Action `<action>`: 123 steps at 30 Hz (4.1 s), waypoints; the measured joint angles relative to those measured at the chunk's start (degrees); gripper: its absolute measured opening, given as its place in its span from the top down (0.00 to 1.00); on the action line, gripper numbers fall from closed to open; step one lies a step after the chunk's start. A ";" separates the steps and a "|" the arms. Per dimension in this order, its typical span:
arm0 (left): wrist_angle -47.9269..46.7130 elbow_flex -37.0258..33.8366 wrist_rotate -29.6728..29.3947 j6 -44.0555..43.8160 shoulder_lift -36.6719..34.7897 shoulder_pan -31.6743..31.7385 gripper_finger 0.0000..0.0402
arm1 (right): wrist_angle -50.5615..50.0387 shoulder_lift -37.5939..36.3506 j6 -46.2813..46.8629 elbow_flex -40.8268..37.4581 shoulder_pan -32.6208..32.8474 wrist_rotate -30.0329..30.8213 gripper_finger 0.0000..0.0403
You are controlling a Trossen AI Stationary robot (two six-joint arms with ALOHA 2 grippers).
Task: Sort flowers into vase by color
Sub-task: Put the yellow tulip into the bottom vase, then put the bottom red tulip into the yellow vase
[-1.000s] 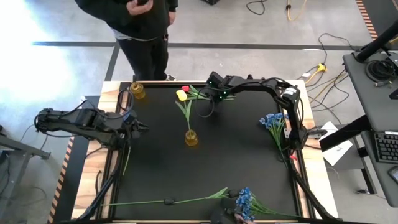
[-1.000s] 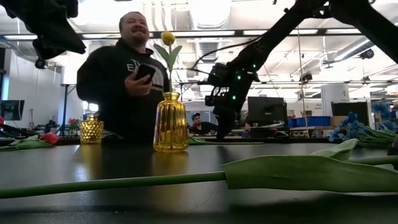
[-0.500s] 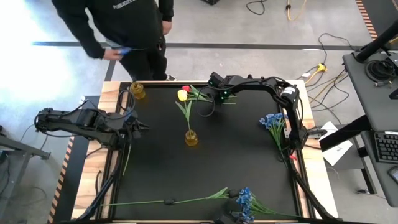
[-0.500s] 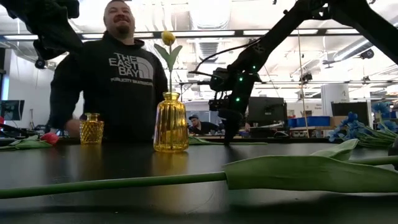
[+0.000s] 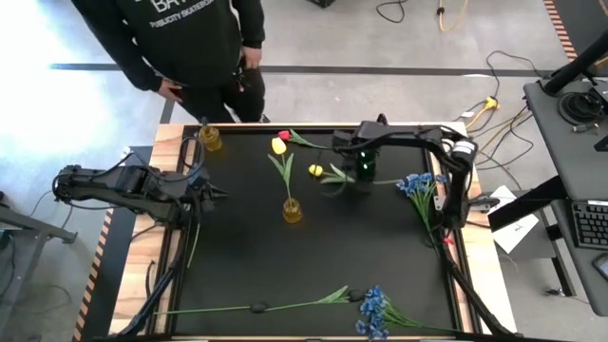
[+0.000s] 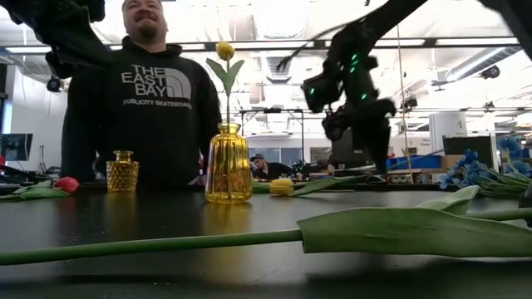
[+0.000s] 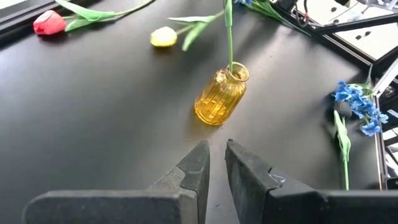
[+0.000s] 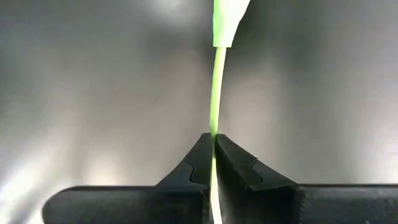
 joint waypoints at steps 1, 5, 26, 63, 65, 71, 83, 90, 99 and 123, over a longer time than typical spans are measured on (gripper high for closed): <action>0.02 0.00 0.00 0.11 0.00 0.00 0.89 | 0.55 -1.61 0.76 -1.55 1.12 -0.11 0.97; 0.05 0.00 -0.02 0.11 0.01 0.00 0.89 | 3.55 -6.08 5.04 -8.12 4.99 -1.33 0.91; 11.67 0.00 0.07 3.32 0.11 0.00 0.89 | 37.53 -2.01 12.76 -15.32 10.32 7.64 0.66; -6.55 11.91 19.88 -3.46 14.78 -2.69 0.89 | 111.69 -17.39 26.41 -16.64 23.72 17.05 0.97; -8.14 11.89 19.99 -4.96 15.33 -3.40 0.89 | 114.41 -15.40 26.43 -16.62 23.70 17.29 0.97; -17.04 11.48 20.15 -13.56 16.41 -4.45 0.89 | 115.74 -11.03 27.03 -16.62 23.70 17.25 0.97; -20.00 4.60 15.53 -26.52 16.28 -4.42 0.84 | 110.06 -8.66 25.63 -16.57 23.83 16.80 0.96; -19.95 2.97 14.20 -30.22 17.25 -4.39 0.71 | 99.46 -13.06 27.08 -16.55 24.35 16.80 0.76; -22.06 2.99 9.57 -35.54 19.74 0.25 0.56 | 83.82 -19.97 27.14 -15.03 24.46 16.89 0.50; -23.18 1.25 -3.56 -18.20 47.12 36.23 0.63 | 69.83 -33.92 23.44 -12.66 43.93 45.09 0.39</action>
